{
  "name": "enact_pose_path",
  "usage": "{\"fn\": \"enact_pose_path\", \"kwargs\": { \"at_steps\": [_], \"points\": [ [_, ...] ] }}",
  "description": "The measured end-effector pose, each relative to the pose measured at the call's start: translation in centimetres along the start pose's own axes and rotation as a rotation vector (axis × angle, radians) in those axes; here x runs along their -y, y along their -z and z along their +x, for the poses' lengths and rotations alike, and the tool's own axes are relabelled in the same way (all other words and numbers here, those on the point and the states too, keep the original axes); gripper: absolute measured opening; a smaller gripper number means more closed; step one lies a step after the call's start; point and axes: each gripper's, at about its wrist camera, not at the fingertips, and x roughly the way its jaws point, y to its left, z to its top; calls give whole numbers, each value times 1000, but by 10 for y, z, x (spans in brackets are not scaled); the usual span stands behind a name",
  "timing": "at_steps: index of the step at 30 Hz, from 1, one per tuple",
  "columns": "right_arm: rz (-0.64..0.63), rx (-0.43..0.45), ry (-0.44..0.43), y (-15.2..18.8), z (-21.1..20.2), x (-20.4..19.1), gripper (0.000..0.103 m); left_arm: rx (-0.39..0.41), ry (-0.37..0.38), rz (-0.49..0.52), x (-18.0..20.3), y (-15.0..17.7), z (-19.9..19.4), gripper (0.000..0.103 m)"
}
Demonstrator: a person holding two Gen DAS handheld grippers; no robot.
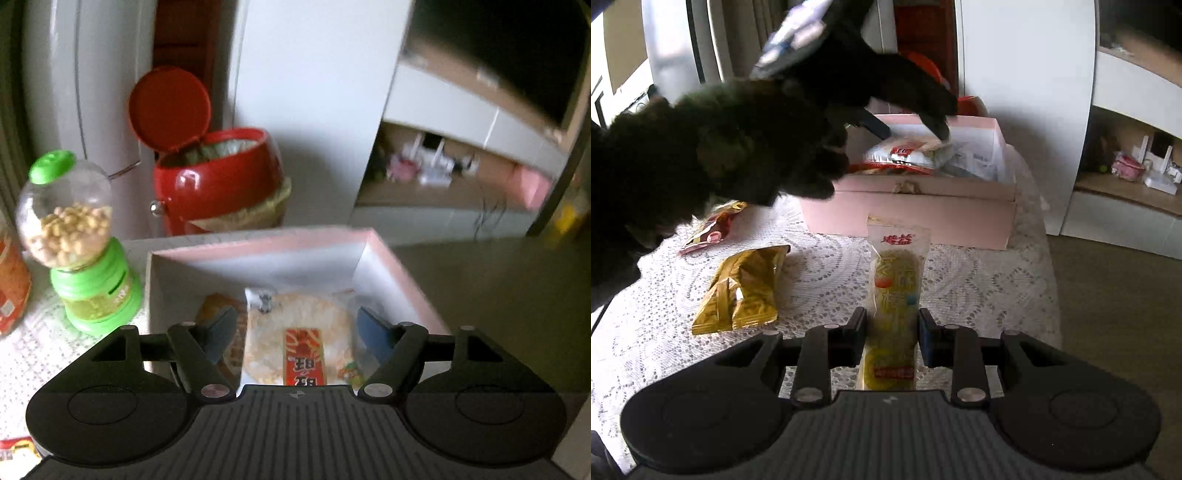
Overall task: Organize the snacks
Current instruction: 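Carry the rice-cracker packet over the pink box and open the left tool, then carry the stick snack packet over the pink box and open the right tool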
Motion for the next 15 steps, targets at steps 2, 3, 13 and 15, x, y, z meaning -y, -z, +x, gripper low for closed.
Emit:
{"fn": "enact_pose_path", "kwargs": {
  "at_steps": [2,3,13,15],
  "points": [
    [-4,8,-8,-1,-5,-1,28,30,38,-9,-5,-3,-12,78],
    [-7,11,-10,-3,-7,0,28,58,70,-17,-8,-3,-22,78],
    [8,50,-12,-67,-25,15,28,222,227,-92,-64,36,-124,78],
    [7,57,-10,-96,-16,18,28,217,238,-115,-78,53,-136,77]
  ]
}}
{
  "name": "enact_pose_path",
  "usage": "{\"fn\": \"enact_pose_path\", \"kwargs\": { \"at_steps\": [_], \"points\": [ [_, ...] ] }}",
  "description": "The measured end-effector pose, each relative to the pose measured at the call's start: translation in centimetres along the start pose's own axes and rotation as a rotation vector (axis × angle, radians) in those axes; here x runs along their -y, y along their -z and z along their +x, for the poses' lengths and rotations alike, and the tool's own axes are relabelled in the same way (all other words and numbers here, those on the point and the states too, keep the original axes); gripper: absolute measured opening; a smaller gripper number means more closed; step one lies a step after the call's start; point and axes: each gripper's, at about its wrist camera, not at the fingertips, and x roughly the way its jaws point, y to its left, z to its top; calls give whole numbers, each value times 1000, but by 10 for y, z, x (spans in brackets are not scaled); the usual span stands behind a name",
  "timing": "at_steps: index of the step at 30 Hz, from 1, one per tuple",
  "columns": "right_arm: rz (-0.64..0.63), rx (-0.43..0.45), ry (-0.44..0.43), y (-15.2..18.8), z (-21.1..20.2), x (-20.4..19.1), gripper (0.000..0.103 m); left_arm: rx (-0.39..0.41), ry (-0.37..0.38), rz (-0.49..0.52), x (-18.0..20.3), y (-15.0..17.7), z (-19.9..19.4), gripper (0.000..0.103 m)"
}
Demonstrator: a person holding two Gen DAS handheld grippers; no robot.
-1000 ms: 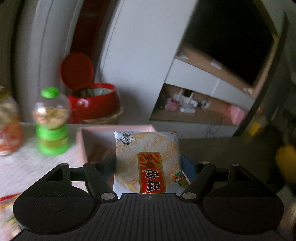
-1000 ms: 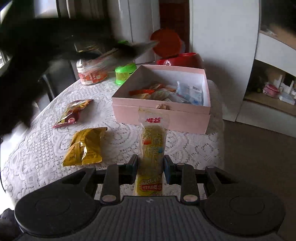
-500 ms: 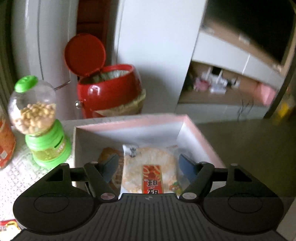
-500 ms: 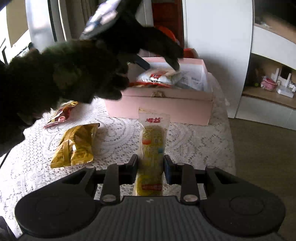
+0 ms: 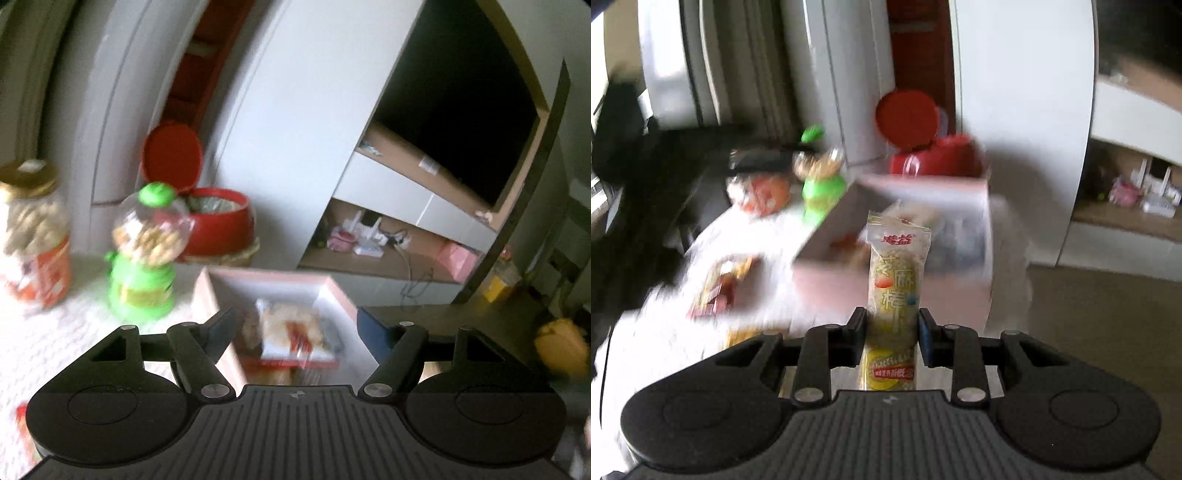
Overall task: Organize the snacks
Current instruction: 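Carry the stick snack packet over the pink box and open the right tool, then grasp the red spicy snack bag with the right tool and lift it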
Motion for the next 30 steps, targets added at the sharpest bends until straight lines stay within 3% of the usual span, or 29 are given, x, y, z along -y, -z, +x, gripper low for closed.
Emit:
{"fn": "enact_pose_path", "kwargs": {
  "at_steps": [5,8,9,13,14,15,22,26,30],
  "points": [
    [60,-14,7,-66,65,5,30,-51,-44,-98,-32,48,-26,77],
    [104,-71,18,-92,104,8,55,-78,-104,-93,-43,75,-43,77],
    [101,-72,39,-95,108,7,55,-76,-149,-82,-47,83,-51,77],
    [1,-40,66,-78,93,-14,57,-58,-273,-115,-70,100,-81,77],
    [-20,-33,55,-71,85,-19,63,-53,-295,-142,-77,102,-86,77],
    [-39,-27,36,-62,77,-26,68,-47,-319,-170,-84,104,-90,77],
    [-109,-53,-141,-15,43,-78,78,-17,-409,-227,-94,118,-109,76],
    [-168,-92,-223,-7,55,-124,80,-30,-583,-142,-86,121,-120,68],
    [-174,-163,-276,-6,92,-171,80,-18,-647,-140,-93,124,-137,67]
  ]
}}
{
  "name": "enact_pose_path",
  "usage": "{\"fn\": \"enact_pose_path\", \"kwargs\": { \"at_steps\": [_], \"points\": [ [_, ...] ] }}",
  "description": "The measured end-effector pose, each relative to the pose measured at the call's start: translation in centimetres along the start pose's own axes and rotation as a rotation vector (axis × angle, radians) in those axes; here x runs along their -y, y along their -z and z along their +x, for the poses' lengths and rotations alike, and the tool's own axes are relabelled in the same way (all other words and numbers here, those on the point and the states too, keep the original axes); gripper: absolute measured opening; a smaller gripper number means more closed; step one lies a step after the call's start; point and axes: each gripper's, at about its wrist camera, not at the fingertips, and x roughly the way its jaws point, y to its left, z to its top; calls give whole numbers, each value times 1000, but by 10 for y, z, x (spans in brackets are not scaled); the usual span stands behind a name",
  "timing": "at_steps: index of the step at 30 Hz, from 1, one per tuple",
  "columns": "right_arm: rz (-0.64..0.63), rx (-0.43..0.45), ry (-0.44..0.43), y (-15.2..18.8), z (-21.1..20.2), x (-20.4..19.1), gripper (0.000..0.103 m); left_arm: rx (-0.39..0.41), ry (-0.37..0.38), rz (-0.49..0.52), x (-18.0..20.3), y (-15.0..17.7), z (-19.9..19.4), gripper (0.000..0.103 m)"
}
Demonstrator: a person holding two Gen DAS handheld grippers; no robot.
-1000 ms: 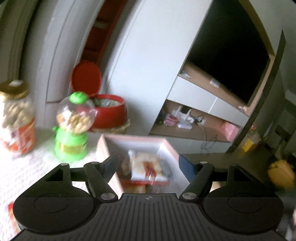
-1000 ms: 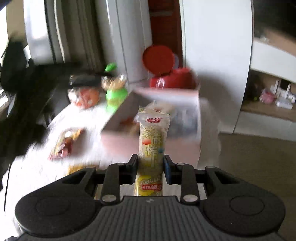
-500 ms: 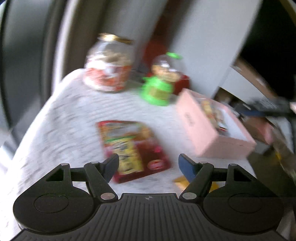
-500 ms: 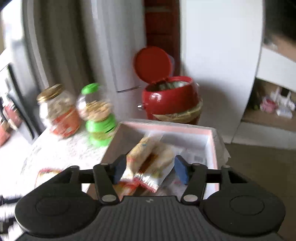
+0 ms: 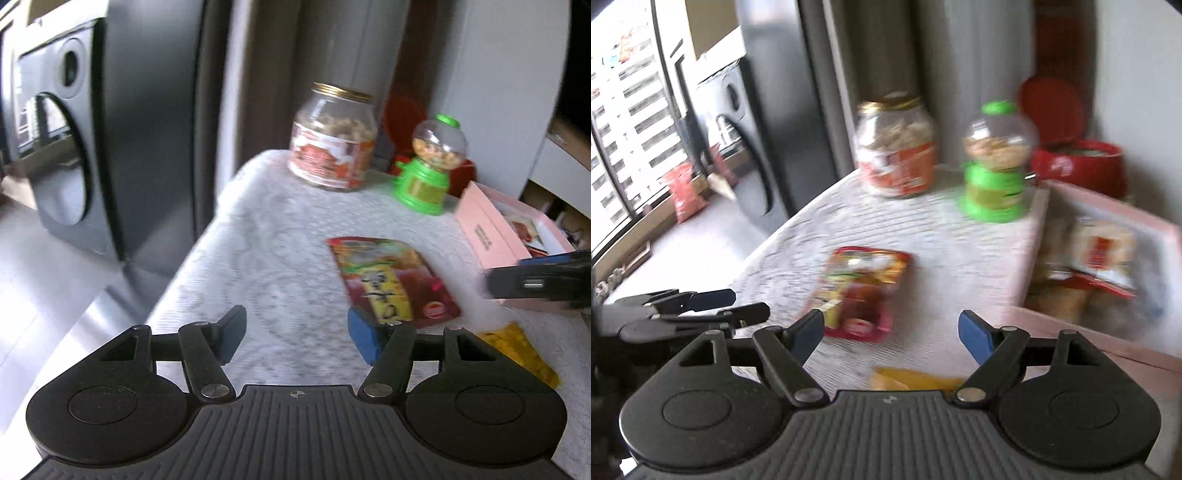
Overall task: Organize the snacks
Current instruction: 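Grasp the red spicy snack bag with the right tool and lift it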
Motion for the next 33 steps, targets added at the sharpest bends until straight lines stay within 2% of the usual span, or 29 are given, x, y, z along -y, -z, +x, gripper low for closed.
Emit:
{"fn": "enact_pose_path", "kwargs": {
  "at_steps": [2,6,7,8,10,11,13,15,16,18,21,25,29,33],
  "points": [
    [38,-50,-7,-11,32,-9,80,2,-6,-16,-8,1,-3,67],
    [90,-176,48,-24,93,-18,80,2,-26,-23,-14,3,-6,67],
    [90,-199,58,-25,102,-21,84,0,-28,-15,-14,4,-5,67],
    [61,-182,76,-25,104,-27,91,-2,-30,-8,-14,5,-5,67],
    [-39,-207,124,-21,114,-43,94,-11,-32,-2,-14,7,-3,66],
    [-104,-192,143,-17,115,-51,95,-15,-28,-5,-15,8,-2,65],
    [-149,-155,145,-11,109,-54,95,-18,-22,-10,-16,9,-3,64],
    [-136,-174,112,-11,102,-47,86,-20,-20,-8,-15,10,-4,64],
    [-138,-189,100,-11,97,-44,85,-20,-17,-6,-15,10,-5,64],
    [-173,-186,109,-7,83,-42,77,-18,-10,0,-12,10,-7,64],
    [-210,-160,115,4,52,-37,74,-17,4,11,-5,9,-10,63],
    [-164,-102,89,20,-1,-16,74,-38,44,40,8,9,-7,63],
    [-124,-31,149,43,-47,11,74,-76,125,63,27,12,-3,63],
    [-71,-14,240,75,-71,39,74,-111,223,112,55,17,-2,63]
  ]
}}
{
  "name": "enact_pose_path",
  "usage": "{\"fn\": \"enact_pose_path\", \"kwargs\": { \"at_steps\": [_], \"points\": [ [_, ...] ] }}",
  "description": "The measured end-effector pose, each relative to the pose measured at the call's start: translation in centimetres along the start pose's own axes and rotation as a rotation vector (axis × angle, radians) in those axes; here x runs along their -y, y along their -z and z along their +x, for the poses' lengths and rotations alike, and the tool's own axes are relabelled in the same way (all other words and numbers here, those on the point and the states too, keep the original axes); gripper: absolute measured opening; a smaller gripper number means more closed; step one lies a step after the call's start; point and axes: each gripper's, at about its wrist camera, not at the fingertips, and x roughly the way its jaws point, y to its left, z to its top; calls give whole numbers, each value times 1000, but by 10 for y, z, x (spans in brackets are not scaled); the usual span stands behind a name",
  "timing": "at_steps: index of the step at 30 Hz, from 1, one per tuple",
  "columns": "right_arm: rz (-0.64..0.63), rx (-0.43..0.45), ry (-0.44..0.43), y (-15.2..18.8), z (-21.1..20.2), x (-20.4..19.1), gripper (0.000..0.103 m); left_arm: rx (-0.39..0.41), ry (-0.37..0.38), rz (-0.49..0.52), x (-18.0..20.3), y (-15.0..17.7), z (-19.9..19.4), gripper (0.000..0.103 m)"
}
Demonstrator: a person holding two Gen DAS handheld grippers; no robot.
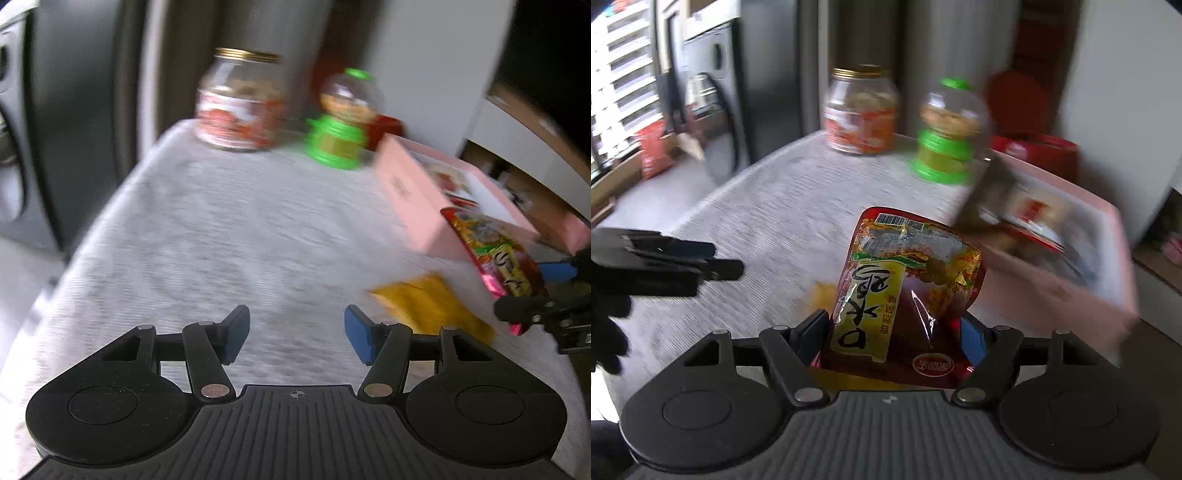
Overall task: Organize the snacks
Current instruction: 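Grasp the red spicy snack bag with the right tool and lift it, then grasp the yellow biscuit packet with the left tool while the right holds the red bag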
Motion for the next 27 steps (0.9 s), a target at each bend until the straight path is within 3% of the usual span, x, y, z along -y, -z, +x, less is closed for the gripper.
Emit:
{"fn": "enact_pose_path", "kwargs": {
  "at_steps": [8,12,15,19,23,27],
  "points": [
    [182,5,150,58,-4,44,75,-48,158,121,73,-5,12,63],
    [252,-15,138,73,11,51,85,-20,86,207,111,-10,27,63],
    [269,25,143,81,11,50,89,-27,23,304,130,-5,39,63],
    [269,59,158,88,14,49,92,-36,-11,353,125,3,35,66],
    [277,62,158,90,15,50,93,-44,-65,309,96,-2,26,66],
    [277,64,159,89,15,50,93,-85,-2,205,72,-9,26,66]
  ]
}}
